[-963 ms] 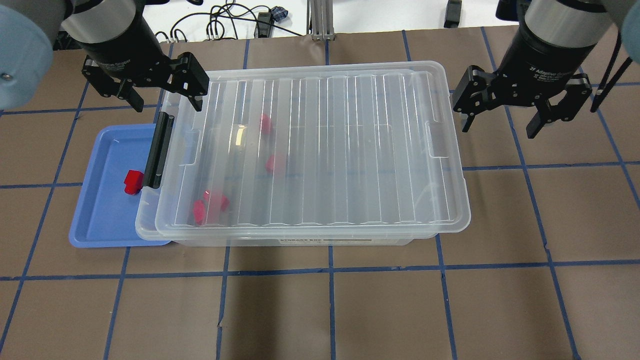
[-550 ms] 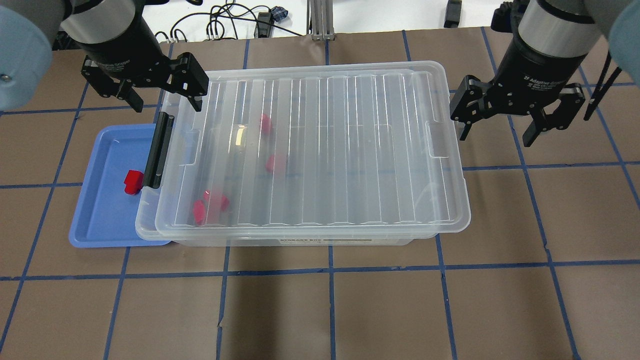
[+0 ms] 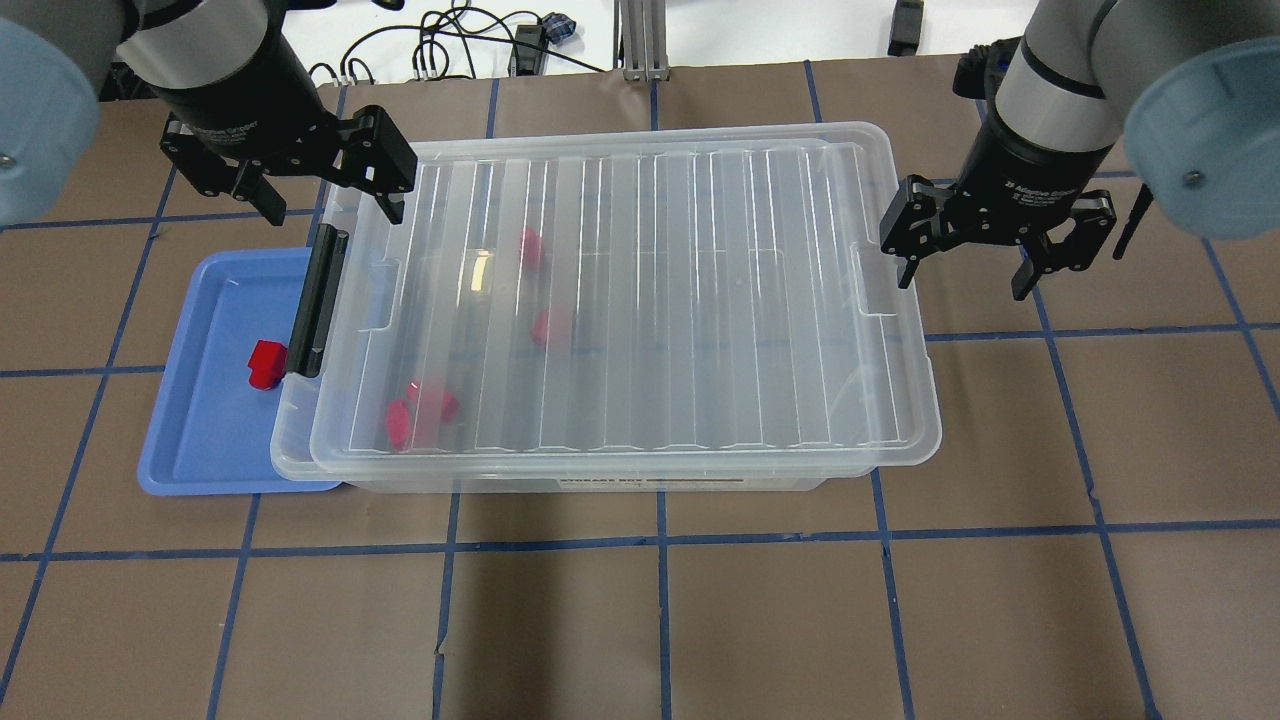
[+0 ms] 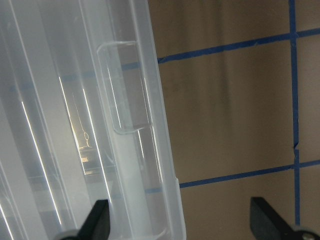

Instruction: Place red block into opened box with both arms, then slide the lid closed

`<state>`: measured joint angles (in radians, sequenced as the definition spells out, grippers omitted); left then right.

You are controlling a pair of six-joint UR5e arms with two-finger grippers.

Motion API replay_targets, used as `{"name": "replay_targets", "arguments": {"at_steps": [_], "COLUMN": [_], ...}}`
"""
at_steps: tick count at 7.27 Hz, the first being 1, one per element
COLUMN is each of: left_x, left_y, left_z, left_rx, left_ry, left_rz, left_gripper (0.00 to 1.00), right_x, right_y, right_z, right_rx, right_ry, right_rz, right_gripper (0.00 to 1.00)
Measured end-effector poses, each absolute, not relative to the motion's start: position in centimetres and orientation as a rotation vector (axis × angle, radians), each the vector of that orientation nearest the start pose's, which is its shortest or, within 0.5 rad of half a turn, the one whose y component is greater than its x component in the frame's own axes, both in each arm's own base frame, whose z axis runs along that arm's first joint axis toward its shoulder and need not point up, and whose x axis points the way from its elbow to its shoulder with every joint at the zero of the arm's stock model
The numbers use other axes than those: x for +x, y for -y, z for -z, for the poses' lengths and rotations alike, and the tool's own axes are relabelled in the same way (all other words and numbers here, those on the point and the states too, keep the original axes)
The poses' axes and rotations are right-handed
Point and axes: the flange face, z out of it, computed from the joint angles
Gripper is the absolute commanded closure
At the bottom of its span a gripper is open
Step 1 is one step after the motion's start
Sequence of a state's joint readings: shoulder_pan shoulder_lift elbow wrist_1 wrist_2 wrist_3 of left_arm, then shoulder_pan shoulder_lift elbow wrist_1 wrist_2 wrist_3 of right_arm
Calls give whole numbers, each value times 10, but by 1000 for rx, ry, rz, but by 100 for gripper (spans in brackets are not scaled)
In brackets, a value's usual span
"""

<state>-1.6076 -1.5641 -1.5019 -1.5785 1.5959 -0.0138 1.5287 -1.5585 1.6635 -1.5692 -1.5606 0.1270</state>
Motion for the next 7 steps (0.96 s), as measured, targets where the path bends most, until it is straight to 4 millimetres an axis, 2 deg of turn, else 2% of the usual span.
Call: {"name": "replay_targets", "arguments": {"at_steps": [3,7], "left_x": [-149,-149], "left_y": [489,490], "left_z": [-524,-522], "left_rx": [35,36], "left_ry": [-3120,-3121], "left_rz": [105,99], "left_gripper": [0,0], "right_x": [111,107], "right_y": [527,540], "right_z": [-396,-366], "right_rx": [247,226], "right_ry": [-3123,-3159], "right_rz": [-142,-198], "right_gripper": [0,0]}}
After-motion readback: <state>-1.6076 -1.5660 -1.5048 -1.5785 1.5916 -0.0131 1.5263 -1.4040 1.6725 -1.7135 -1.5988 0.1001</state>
